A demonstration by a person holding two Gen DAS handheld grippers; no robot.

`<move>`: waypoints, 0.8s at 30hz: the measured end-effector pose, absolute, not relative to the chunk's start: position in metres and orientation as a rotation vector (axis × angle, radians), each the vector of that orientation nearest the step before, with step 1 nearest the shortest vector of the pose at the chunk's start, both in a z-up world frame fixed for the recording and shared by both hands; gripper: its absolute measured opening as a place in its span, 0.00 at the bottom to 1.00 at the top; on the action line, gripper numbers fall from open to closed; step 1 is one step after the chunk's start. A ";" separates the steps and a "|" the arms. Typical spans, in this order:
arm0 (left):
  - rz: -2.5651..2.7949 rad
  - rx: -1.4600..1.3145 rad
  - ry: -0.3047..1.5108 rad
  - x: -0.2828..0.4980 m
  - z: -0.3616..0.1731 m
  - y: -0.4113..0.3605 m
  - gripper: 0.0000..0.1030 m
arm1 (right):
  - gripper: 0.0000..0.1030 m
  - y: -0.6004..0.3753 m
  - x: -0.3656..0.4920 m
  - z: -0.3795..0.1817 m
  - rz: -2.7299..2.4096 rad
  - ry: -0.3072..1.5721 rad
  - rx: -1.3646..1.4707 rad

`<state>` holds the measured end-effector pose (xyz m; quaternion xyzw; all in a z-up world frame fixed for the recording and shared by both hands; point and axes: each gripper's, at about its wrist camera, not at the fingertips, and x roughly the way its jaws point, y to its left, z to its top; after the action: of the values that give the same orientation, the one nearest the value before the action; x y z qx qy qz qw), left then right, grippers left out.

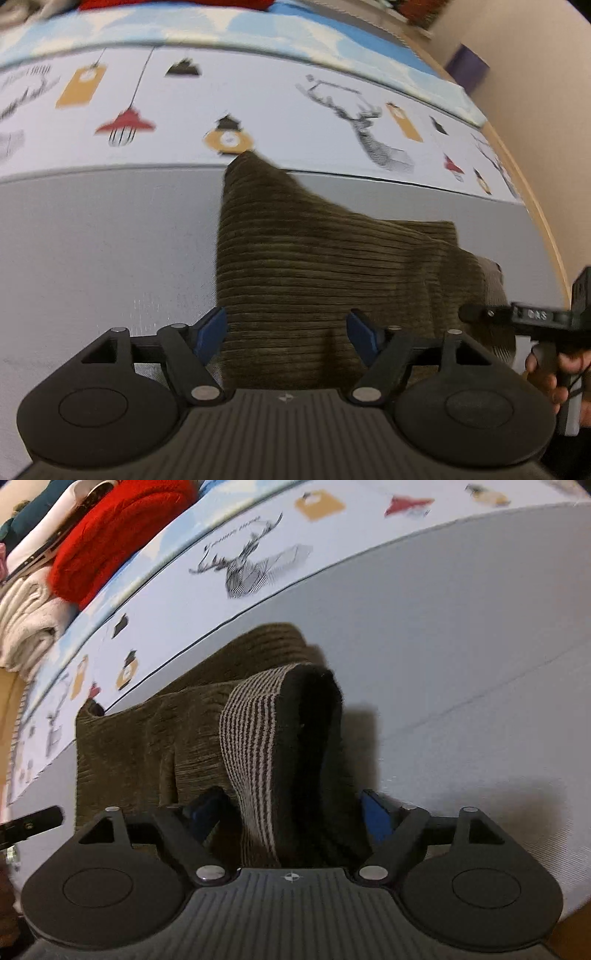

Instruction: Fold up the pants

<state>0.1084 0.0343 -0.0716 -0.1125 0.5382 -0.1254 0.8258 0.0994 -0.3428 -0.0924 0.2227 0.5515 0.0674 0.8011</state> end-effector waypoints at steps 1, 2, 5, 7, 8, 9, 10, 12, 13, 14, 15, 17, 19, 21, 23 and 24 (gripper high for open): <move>-0.248 -0.250 1.175 0.112 -0.080 0.036 0.75 | 0.83 -0.343 0.101 -0.094 0.162 1.184 0.474; -0.227 -0.258 1.212 0.116 -0.089 0.038 0.75 | 0.83 -0.342 0.102 -0.096 0.178 1.181 0.464; -0.245 -0.309 1.248 0.127 -0.100 0.038 0.75 | 0.73 -0.337 0.104 -0.093 0.196 1.160 0.432; -0.257 -0.317 1.262 0.131 -0.104 0.036 0.75 | 0.61 -0.332 0.103 -0.087 0.208 1.132 0.395; -0.260 -0.309 1.275 0.132 -0.109 0.035 0.74 | 0.56 -0.331 0.102 -0.084 0.211 1.119 0.384; -0.257 -0.307 1.282 0.132 -0.112 0.034 0.73 | 0.55 -0.331 0.102 -0.082 0.210 1.109 0.379; -0.255 -0.307 1.285 0.133 -0.114 0.034 0.67 | 0.53 -0.332 0.103 -0.080 0.207 1.103 0.381; -0.255 -0.292 1.255 0.134 -0.112 0.034 0.41 | 0.50 -0.332 0.104 -0.077 0.204 1.094 0.385; -0.244 -0.256 1.217 0.132 -0.105 0.032 0.29 | 0.49 -0.331 0.104 -0.075 0.201 1.084 0.386; -0.250 -0.214 1.169 0.129 -0.097 0.030 0.26 | 0.47 -0.329 0.105 -0.072 0.199 1.071 0.385; -0.254 -0.175 1.111 0.127 -0.087 0.028 0.24 | 0.46 -0.328 0.104 -0.068 0.199 1.049 0.383; -0.254 -0.109 0.995 0.125 -0.066 0.026 0.23 | 0.43 -0.324 0.106 -0.055 0.216 0.982 0.400; -0.235 -0.121 0.923 0.129 -0.052 0.035 0.23 | 0.43 -0.317 0.111 -0.040 0.243 0.908 0.405; -0.212 -0.124 0.864 0.132 -0.041 0.045 0.22 | 0.43 -0.308 0.120 -0.027 0.267 0.847 0.404; -0.186 -0.103 0.795 0.137 -0.031 0.056 0.22 | 0.43 -0.297 0.131 -0.014 0.300 0.783 0.400; -0.173 -0.099 0.771 0.140 -0.027 0.061 0.22 | 0.43 -0.292 0.138 -0.009 0.311 0.761 0.400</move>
<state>0.1402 0.0610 -0.0268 -0.0484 0.3755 -0.0844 0.9217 0.1376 -0.2921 -0.0089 0.1930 0.3672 0.1503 0.8974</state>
